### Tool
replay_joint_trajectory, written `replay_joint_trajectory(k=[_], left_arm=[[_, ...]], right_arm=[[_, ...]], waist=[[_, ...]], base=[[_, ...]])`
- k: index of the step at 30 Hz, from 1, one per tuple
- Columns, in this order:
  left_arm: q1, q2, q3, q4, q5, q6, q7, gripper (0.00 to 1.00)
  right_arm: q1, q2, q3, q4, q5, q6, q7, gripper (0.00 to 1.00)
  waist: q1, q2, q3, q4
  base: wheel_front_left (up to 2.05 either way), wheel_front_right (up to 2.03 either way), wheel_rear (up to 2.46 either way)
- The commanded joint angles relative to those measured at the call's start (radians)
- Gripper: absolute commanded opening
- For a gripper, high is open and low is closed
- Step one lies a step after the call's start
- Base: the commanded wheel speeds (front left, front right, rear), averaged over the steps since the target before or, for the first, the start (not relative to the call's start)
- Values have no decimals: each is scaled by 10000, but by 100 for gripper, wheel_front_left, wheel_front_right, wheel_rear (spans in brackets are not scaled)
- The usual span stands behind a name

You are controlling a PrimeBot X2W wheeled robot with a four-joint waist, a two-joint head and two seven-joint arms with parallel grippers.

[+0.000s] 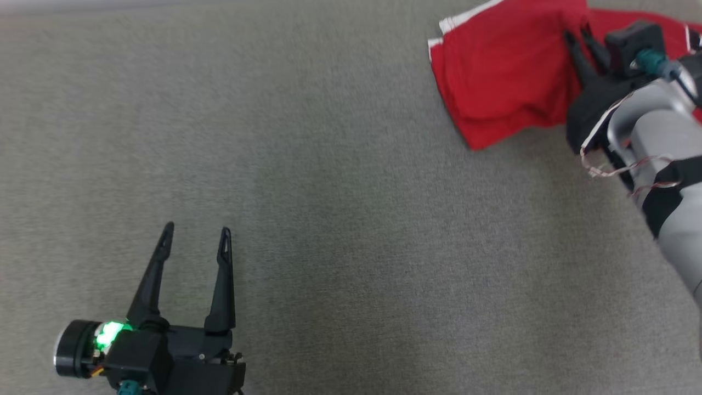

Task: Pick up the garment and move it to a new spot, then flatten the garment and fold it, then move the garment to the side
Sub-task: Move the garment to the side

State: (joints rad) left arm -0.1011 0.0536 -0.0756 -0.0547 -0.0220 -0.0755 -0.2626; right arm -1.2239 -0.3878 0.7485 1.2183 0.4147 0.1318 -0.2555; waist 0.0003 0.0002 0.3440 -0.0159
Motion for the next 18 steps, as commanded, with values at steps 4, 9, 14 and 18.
replay_joint_trajectory(k=[4,9,14,18], left_arm=[[-214,132,62,-611,184,-47,-28,100],[-74,265,19,-1240,228,-94,-28,100],[103,402,-224,-1905,339,-115,-28,100],[69,496,-376,-2199,396,-78,-28,100]], right_arm=[[-877,-616,320,90,-251,-30,-69,0],[-1489,-965,612,22,-351,-30,-95,0],[-1843,-1497,984,-63,-346,-30,-86,0],[-2192,-1683,1213,-93,-285,-30,-91,0]], waist=[[-3,-2,1551,-897],[-3,-2,2018,-1292],[-3,-2,2339,-1702],[-3,-2,2496,-1931]], base=[[0,0,0],[0,0,0],[0,0,0],[0,0,0]])
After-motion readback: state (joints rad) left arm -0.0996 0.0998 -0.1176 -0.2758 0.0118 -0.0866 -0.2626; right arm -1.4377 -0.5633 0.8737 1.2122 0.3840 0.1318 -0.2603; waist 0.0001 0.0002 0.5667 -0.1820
